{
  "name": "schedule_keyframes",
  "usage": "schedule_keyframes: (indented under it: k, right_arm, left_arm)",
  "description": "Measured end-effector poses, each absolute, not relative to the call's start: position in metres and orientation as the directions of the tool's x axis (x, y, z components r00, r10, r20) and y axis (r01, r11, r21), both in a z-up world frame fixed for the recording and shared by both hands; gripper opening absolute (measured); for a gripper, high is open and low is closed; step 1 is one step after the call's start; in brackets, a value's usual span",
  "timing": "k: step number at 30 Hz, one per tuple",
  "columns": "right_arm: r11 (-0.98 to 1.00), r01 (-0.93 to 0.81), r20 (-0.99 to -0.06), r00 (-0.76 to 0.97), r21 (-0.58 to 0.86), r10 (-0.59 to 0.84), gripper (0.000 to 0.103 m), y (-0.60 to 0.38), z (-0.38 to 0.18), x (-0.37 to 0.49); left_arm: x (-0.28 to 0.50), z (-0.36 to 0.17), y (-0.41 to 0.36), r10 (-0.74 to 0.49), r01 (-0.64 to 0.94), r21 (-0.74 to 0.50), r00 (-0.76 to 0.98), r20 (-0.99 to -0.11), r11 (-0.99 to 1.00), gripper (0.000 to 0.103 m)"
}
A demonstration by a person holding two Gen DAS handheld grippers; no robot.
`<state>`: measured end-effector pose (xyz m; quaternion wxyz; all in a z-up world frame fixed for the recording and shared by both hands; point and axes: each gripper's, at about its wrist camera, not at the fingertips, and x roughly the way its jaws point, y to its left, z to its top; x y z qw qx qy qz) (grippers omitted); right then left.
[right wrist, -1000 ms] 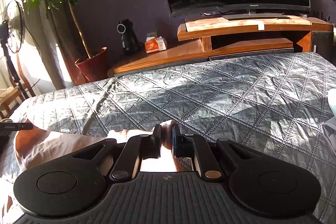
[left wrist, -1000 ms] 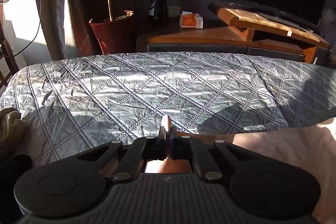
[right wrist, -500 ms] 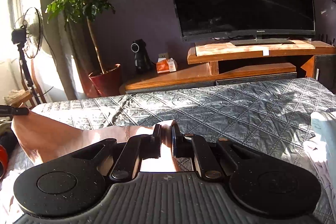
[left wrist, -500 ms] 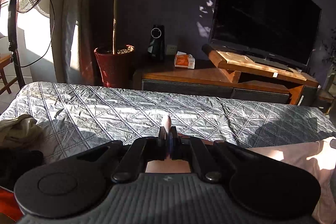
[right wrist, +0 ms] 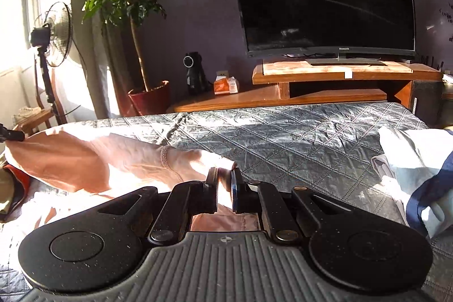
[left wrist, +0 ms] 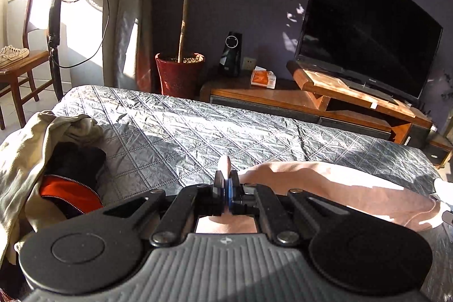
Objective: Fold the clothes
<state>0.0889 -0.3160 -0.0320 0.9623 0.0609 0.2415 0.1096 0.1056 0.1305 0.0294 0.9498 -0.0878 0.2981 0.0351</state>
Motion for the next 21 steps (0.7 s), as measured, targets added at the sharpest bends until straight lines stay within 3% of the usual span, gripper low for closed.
schedule_keyframes:
  k: [6,10,13,15,19,21]
  right_arm:
    - [0.981,-0.109,-0.553,0.813,0.163,0.182,0.006,-0.325,-0.042,0.076]
    - [0.974,-0.13,-0.524,0.825,0.185,0.21,0.014,-0.32,-0.036,0.065]
    - [0.971,-0.234,-0.528,0.819,0.05,0.225,0.022,-0.297,-0.03,0.057]
    - [0.936,-0.345,-0.57,0.784,-0.07,0.246,0.034,-0.272,-0.03,0.055]
    - [0.857,-0.479,-0.681,0.693,-0.19,0.236,0.039,-0.244,-0.039,0.059]
    - [0.886,-0.444,-0.709,0.668,-0.136,0.226,0.039,-0.254,-0.045,0.064]
  left_arm:
    - [0.082,0.018,0.134,0.021,-0.111,-0.104,0.776,-0.63,0.988,0.003]
    - [0.078,0.008,0.121,0.046,-0.063,-0.001,0.728,-0.684,0.998,0.004]
    - [0.076,0.008,0.116,0.046,-0.042,0.023,0.739,-0.672,0.999,0.009]
    - [0.078,0.008,0.115,0.049,-0.045,0.023,0.736,-0.675,0.999,0.012]
    - [0.083,0.002,0.113,0.038,-0.038,0.016,0.719,-0.694,0.999,0.012]
    - [0.083,0.0,0.111,0.03,-0.027,0.016,0.716,-0.697,1.0,0.01]
